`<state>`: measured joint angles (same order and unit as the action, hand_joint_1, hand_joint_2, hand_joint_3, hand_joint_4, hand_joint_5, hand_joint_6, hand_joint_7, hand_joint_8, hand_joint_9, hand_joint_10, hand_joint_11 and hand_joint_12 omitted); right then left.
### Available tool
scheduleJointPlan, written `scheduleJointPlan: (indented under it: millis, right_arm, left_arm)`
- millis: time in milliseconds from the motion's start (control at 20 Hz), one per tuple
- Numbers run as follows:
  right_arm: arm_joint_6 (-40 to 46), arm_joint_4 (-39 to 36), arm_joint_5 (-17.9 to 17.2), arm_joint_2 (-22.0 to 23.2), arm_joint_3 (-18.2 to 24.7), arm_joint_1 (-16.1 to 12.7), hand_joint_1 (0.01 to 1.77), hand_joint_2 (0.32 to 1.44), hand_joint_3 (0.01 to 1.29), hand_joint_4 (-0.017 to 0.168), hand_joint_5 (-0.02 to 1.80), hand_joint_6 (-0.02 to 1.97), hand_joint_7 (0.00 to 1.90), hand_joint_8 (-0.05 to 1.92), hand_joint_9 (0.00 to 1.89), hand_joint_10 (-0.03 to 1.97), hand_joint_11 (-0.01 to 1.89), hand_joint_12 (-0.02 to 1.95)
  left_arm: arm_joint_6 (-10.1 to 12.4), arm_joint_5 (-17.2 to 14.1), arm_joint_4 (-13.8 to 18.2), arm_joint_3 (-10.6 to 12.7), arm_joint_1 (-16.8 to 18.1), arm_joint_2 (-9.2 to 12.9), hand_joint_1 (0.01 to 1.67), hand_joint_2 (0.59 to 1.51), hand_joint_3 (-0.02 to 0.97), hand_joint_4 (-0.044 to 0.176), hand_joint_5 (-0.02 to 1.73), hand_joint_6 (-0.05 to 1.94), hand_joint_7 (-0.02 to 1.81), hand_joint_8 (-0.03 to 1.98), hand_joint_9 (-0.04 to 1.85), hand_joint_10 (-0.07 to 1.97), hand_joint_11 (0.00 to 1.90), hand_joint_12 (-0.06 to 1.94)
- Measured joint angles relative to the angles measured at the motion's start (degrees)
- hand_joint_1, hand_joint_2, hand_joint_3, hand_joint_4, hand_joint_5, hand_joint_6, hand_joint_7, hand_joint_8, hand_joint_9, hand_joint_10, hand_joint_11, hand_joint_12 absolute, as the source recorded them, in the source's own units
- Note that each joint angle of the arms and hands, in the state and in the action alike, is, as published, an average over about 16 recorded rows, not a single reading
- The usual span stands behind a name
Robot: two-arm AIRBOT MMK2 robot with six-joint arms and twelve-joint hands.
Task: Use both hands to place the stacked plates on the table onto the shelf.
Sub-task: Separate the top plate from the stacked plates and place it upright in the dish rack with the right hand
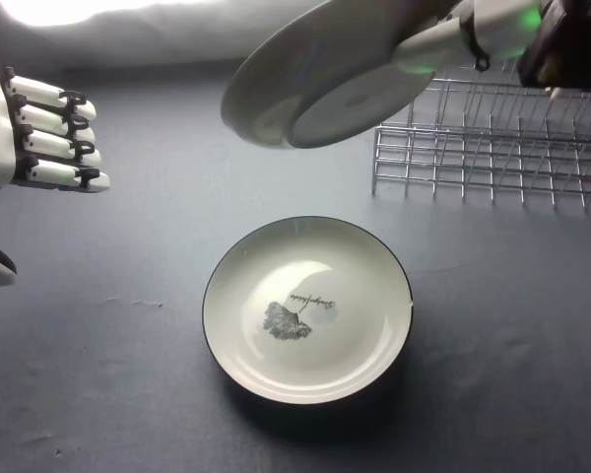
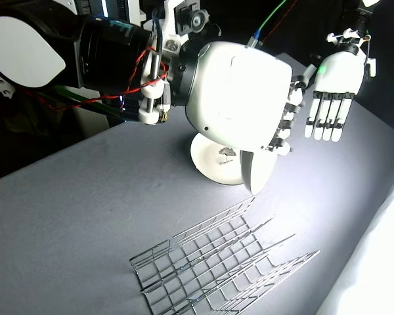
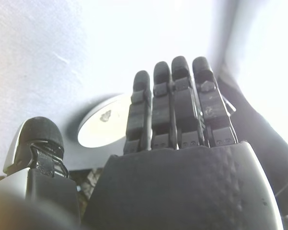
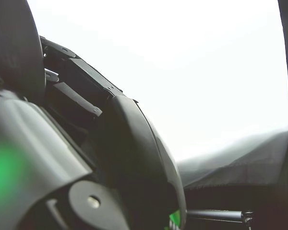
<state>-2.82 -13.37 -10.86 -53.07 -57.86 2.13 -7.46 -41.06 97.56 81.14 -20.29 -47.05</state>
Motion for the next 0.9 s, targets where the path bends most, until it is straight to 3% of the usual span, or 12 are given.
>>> scheduleJointPlan:
  millis: [500, 900]
  right_arm:
    - [-0.2, 3.6, 0.4, 0.8, -2.9, -1.9, 1.37, 1.04, 0.01, -0.007, 0.88, 1.01, 1.02, 0.86, 0.94, 1.17, 0.75, 1.34]
    - [-0.4, 4.6, 0.4, 3.1, -4.1, -1.6, 1.37, 1.04, 0.01, -0.007, 0.88, 0.99, 1.02, 0.87, 0.94, 1.18, 0.75, 1.36]
  left_arm:
    - [0.4, -0.2, 0.0, 0.3, 0.0, 0.0, 0.02, 1.155, -0.006, -0.002, 0.24, 0.00, 0.29, 0.02, 0.29, 0.02, 0.15, 0.18]
    - [0.9, -0.3, 0.0, 0.2, 0.0, 0.0, 0.02, 1.155, -0.004, -0.002, 0.24, 0.00, 0.28, 0.02, 0.28, 0.02, 0.15, 0.18]
